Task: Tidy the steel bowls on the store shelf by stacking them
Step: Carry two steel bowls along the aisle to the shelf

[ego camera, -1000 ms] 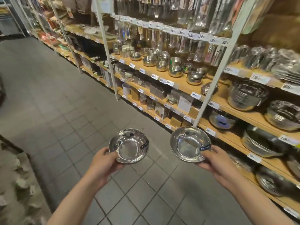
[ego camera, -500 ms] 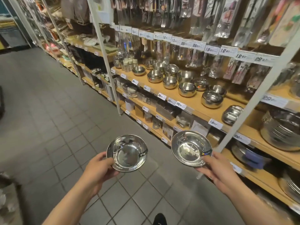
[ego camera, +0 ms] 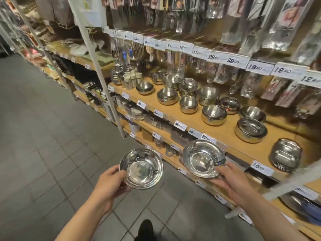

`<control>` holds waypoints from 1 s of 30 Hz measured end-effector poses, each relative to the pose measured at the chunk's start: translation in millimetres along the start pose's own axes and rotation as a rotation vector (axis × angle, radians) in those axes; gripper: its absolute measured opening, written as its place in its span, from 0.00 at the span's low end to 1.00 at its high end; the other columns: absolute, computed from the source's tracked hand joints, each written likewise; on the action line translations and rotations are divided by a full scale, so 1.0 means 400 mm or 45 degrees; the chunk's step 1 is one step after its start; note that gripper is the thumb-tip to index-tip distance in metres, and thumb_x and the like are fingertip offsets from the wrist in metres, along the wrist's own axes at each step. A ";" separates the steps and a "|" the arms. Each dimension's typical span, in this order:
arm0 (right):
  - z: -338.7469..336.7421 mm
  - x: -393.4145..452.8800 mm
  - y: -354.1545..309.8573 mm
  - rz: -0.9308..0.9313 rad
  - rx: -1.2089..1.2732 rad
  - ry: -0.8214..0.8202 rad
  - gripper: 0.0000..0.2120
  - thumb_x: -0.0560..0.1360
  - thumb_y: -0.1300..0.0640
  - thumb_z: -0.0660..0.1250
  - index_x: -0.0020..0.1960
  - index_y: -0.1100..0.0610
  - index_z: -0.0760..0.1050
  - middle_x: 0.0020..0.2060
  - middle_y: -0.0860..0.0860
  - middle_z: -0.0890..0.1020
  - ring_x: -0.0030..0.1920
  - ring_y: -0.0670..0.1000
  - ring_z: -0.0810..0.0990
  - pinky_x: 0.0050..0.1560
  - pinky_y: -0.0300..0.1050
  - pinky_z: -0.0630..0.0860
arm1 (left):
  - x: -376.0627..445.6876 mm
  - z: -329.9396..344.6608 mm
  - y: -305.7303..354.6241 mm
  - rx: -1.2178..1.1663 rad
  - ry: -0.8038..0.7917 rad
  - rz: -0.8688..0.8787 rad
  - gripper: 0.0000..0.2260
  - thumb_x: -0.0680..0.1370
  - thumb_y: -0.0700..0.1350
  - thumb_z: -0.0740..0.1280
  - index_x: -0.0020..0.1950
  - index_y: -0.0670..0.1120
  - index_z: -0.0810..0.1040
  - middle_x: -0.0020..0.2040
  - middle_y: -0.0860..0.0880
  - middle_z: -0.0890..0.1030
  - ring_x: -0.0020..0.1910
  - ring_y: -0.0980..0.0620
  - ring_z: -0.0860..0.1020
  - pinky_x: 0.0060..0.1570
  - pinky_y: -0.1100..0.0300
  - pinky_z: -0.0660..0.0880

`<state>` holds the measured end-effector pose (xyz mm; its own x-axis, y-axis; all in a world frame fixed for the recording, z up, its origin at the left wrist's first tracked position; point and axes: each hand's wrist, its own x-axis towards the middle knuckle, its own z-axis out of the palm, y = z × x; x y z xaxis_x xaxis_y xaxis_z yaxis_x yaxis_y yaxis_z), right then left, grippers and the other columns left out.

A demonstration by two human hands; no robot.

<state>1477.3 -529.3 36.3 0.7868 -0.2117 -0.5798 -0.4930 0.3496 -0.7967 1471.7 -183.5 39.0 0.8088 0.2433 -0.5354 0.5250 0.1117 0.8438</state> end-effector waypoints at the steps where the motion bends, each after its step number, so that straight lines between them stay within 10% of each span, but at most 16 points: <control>1: 0.016 0.026 -0.006 -0.014 0.013 0.034 0.10 0.79 0.71 0.64 0.59 0.63 0.73 0.42 0.60 0.87 0.41 0.56 0.88 0.31 0.42 0.83 | 0.053 0.006 0.022 0.022 -0.027 -0.007 0.12 0.74 0.34 0.66 0.51 0.46 0.84 0.39 0.45 0.83 0.35 0.49 0.79 0.30 0.63 0.78; 14: 0.135 0.222 -0.055 -0.111 0.223 0.397 0.09 0.78 0.71 0.65 0.56 0.63 0.76 0.44 0.61 0.87 0.42 0.58 0.88 0.35 0.47 0.84 | 0.544 0.136 0.314 0.222 -0.398 -0.018 0.08 0.75 0.35 0.65 0.50 0.44 0.81 0.42 0.45 0.83 0.41 0.47 0.80 0.45 0.54 0.83; 30: 0.202 0.592 -0.179 0.012 0.247 0.396 0.11 0.78 0.70 0.66 0.58 0.59 0.75 0.45 0.59 0.88 0.43 0.60 0.88 0.34 0.48 0.85 | 0.842 0.333 0.493 0.258 -0.428 -0.086 0.10 0.76 0.32 0.64 0.52 0.43 0.82 0.41 0.45 0.85 0.36 0.51 0.81 0.36 0.60 0.80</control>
<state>1728.8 -530.7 -30.2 0.6174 -0.4644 -0.6349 -0.3969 0.5129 -0.7611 1882.9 -207.9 20.2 0.7945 -0.0908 -0.6005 0.5947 -0.0837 0.7996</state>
